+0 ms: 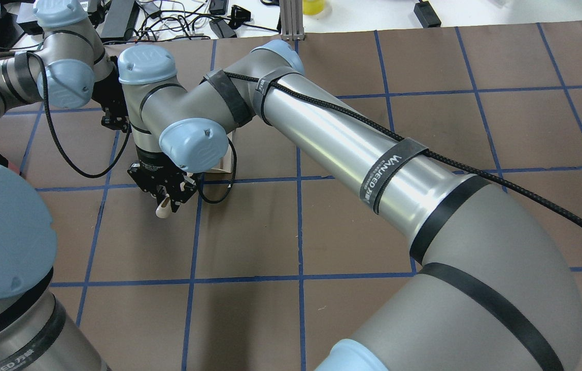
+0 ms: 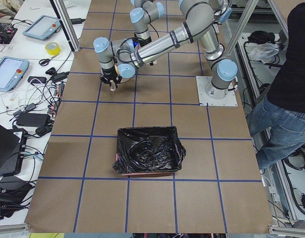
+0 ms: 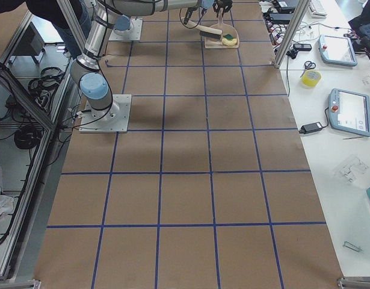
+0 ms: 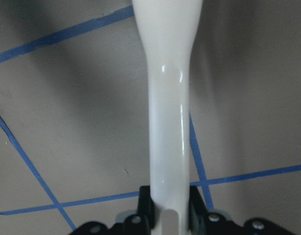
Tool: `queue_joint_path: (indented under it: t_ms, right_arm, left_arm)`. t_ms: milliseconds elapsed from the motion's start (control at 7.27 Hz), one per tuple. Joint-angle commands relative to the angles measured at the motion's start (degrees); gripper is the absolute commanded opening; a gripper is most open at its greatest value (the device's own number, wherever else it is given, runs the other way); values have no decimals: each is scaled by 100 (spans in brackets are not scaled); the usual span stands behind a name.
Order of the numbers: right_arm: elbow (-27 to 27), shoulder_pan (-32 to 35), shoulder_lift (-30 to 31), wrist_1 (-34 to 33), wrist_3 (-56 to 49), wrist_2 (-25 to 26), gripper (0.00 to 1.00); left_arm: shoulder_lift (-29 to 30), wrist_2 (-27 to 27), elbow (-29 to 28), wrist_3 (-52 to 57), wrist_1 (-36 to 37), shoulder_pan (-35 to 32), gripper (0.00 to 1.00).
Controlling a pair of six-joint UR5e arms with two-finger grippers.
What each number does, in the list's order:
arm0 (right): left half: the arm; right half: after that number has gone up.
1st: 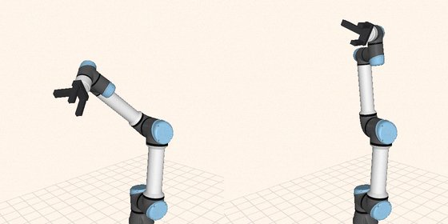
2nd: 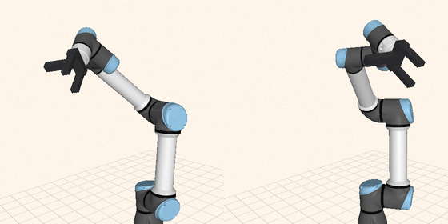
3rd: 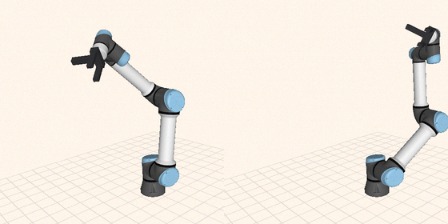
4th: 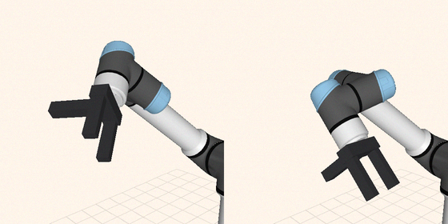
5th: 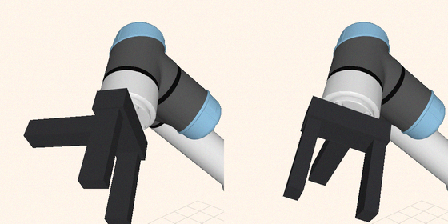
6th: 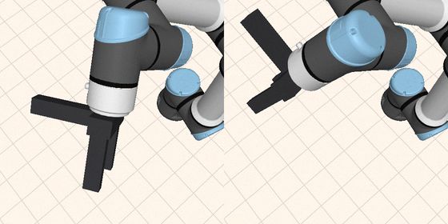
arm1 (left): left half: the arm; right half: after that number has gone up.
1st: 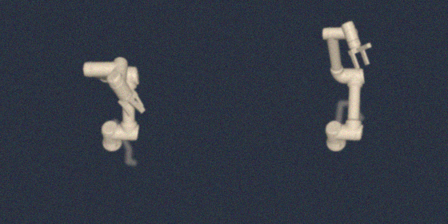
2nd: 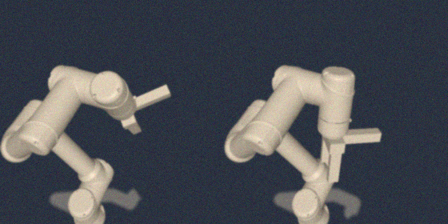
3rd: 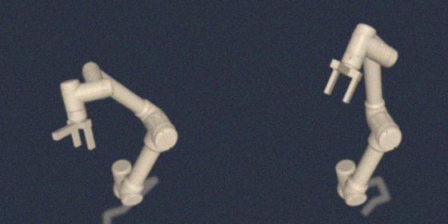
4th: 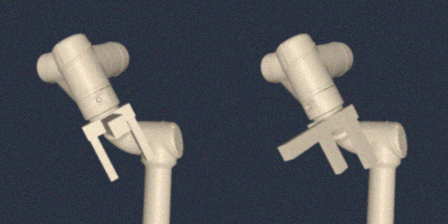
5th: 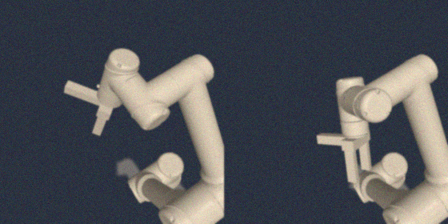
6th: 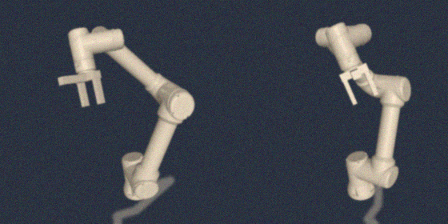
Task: Sweep and dump trash into bin
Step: 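Sweep the potato, ring and sponge into the dustpan with the right-held brush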
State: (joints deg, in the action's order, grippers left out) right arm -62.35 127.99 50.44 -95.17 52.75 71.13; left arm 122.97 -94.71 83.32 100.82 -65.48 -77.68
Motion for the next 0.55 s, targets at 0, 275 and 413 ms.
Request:
queue_joint_path:
  t_ms: [0, 275, 413]
  right_arm:
    - [-188, -186, 543, 455, -176, 365, 0]
    - [-958, -1034, 1323, 876, -1234, 1048, 0]
    - [-1537, -1640, 1737, 817, -2041, 1174, 0]
  left_arm:
    - [-1, 58, 0, 7, 0, 16, 0]
    - [-27, 581, 0, 156, -9, 130, 0]
    - [-45, 655, -17, 192, -9, 208, 0]
